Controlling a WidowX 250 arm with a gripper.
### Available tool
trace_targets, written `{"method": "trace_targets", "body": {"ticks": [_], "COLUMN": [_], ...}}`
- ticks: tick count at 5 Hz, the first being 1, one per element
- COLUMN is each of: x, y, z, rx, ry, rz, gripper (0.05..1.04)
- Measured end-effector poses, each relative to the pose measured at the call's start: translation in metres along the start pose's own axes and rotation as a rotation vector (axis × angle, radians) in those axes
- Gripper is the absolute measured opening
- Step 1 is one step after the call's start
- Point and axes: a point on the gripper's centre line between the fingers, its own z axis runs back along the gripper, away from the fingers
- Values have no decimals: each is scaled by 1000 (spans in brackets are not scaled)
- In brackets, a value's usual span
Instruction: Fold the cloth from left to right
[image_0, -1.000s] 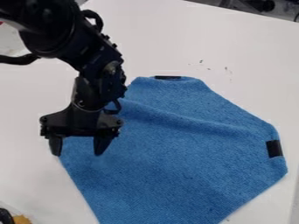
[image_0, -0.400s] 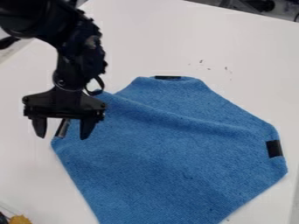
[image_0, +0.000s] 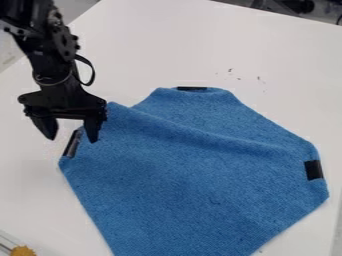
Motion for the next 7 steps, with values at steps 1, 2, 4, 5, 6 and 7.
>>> {"method": "trace_targets", "body": {"ticks": [1,2,4,5,6,7], "x": [4,2,9,12,11,-2], "y": [7,13,11,8,12,41], "z": [-12,-27,-40,-41,-41,-35], "rx": [-4,35,72,70,87,152], "ry": [25,53,65,80,82,103], "rz": [-31,-30,-53,-58,-53,22], "gripper": [1000,1000,701,411,202,89]}}
